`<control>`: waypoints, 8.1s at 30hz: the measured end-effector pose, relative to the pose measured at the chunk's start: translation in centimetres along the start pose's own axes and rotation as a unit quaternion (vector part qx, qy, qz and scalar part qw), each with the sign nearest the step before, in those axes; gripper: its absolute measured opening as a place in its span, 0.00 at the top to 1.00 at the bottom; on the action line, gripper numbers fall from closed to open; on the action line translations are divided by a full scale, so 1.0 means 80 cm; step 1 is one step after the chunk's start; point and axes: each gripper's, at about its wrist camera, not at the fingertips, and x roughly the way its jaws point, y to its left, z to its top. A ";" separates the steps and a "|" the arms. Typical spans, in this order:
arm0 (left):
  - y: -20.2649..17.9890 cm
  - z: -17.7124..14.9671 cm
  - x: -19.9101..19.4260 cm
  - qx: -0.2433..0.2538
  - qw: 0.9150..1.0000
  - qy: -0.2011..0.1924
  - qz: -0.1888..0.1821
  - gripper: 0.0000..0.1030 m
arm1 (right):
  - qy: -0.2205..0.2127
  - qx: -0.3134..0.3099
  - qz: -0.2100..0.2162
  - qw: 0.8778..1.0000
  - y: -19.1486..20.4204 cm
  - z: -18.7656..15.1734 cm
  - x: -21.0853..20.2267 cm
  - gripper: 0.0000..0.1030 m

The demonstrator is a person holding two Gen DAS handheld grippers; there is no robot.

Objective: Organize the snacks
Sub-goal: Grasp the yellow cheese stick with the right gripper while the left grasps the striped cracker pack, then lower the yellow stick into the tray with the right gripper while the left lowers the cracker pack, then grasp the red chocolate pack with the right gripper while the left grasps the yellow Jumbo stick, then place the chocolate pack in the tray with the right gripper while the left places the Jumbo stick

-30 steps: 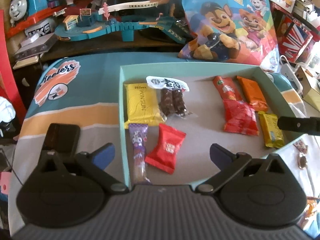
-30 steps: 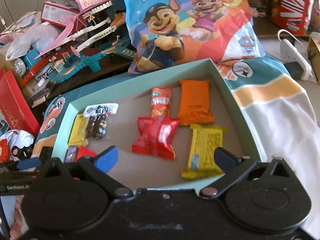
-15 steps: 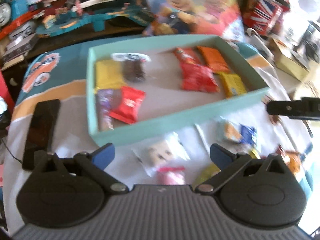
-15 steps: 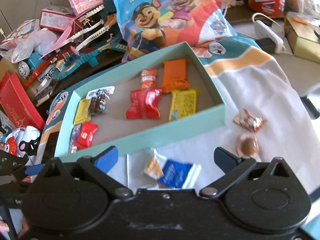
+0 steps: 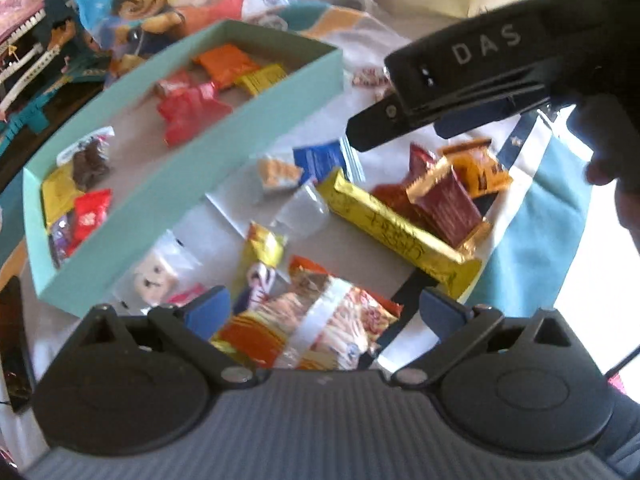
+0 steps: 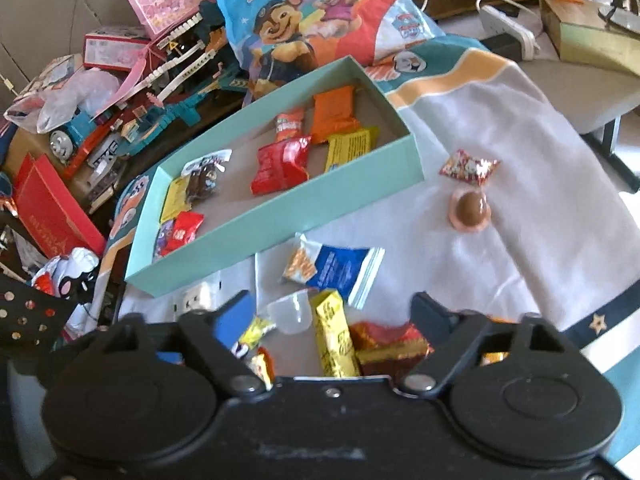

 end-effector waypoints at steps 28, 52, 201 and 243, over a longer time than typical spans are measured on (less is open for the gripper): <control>0.082 -0.054 0.034 -0.142 0.989 0.038 0.022 0.29 | 0.039 -0.185 -0.090 0.978 0.066 -0.065 0.070 0.65; 0.116 -0.062 0.001 -0.203 0.979 0.000 -0.001 0.51 | 0.051 -0.172 -0.079 0.980 0.081 -0.054 0.066 0.81; 0.123 -0.049 0.003 -0.196 0.980 -0.006 0.014 0.89 | 0.011 -0.064 -0.056 0.996 0.039 -0.058 -0.003 0.64; 0.288 0.064 0.023 -0.273 0.955 -0.082 0.081 0.06 | 0.004 -0.040 0.005 0.999 0.097 0.149 0.138 0.00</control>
